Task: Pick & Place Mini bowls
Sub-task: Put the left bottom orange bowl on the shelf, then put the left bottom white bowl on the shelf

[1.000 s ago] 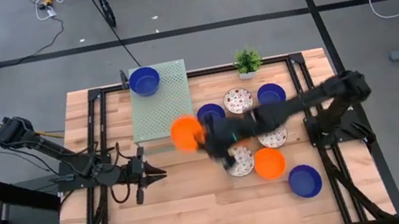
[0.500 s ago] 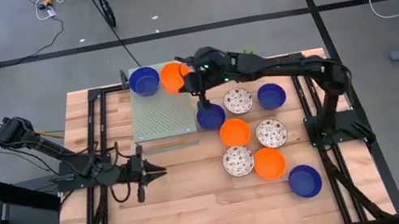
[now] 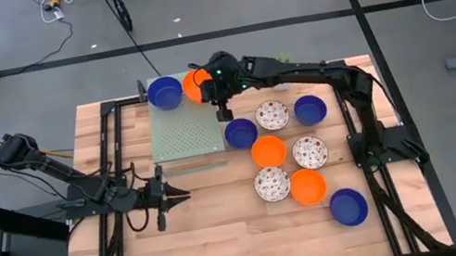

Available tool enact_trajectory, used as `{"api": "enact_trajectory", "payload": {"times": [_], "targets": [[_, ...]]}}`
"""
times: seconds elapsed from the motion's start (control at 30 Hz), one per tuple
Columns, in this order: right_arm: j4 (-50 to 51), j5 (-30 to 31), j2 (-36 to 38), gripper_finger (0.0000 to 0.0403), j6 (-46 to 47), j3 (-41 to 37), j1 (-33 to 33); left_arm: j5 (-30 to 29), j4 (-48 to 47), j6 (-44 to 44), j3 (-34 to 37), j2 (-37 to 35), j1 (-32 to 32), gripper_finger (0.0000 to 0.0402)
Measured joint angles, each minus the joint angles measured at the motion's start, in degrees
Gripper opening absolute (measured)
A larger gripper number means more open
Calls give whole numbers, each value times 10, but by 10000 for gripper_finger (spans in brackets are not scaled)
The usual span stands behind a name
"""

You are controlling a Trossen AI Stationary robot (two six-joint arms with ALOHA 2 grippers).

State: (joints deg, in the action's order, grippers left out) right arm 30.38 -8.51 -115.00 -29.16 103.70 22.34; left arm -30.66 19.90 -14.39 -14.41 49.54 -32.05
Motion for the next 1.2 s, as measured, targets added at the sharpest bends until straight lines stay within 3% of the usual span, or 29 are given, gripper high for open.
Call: {"api": "enact_trajectory", "payload": {"times": [0.53,0.73,1.0,1.2], "targets": [[-45,4,2,86,-7,0,1,1,0,0,0,0,0,53],[-33,35,48,120,16,-1,-19,3,0,0,0,0,0,53],[182,35,142,104,91,-28,-125,5,-1,7,0,0,0,53],[150,62,227,69,196,-190,-262,5,0,7,0,0,0,53]]}}
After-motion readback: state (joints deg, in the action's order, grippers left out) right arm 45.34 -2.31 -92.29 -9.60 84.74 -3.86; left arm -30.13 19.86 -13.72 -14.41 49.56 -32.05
